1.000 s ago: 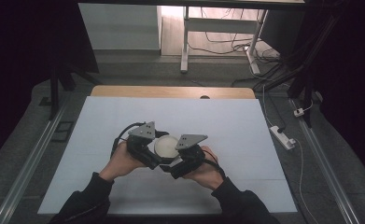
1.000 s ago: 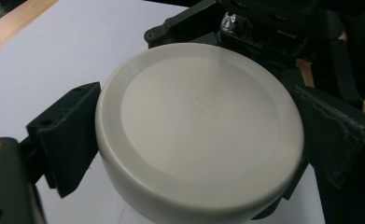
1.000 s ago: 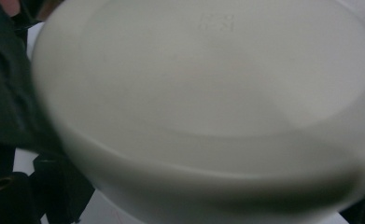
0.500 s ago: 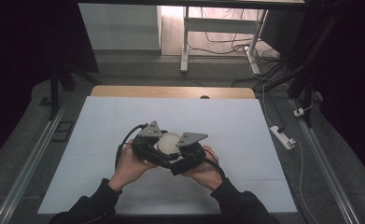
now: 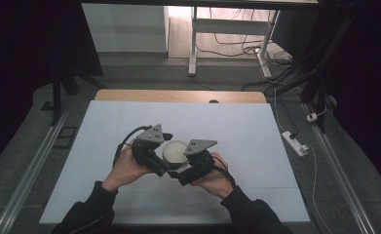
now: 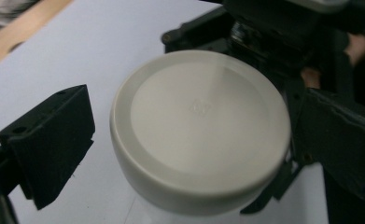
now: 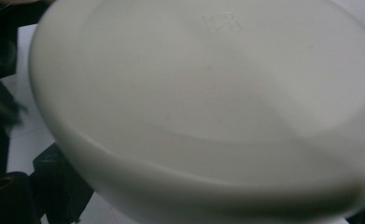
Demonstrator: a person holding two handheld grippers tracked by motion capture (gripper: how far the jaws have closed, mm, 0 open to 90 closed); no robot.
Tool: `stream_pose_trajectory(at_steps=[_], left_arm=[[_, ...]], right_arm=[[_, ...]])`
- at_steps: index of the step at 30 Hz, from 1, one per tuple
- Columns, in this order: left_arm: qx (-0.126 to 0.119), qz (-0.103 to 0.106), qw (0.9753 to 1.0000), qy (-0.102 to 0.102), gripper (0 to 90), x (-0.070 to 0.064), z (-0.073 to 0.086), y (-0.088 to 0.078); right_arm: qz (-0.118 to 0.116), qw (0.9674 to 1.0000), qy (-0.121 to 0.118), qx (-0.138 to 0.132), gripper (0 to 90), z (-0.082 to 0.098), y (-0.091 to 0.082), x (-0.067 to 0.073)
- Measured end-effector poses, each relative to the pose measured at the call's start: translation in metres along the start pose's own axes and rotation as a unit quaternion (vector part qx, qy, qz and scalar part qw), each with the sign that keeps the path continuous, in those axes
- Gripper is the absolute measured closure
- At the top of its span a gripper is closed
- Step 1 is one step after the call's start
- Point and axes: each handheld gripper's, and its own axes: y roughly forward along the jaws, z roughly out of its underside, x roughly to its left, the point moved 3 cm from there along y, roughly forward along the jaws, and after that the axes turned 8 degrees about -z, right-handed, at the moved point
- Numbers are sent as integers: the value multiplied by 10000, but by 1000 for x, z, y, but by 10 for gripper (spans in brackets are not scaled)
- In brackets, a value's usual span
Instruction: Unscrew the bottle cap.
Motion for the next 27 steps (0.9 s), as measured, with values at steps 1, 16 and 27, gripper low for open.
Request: stream_pose_trajectory(at_steps=[1,16,27], left_arm=[[26,42,10000,75,0,1,1,-1],[-114,673,9964,508,76,-2,7,1],[1,4,10000,-44,79,-4,1,11]], right_arm=[[-30,10000,-25,6,70,-1,0,1],[-545,9982,-249,-5,70,-4,0,11],[-114,9999,-16,-9,70,-2,-1,2]])
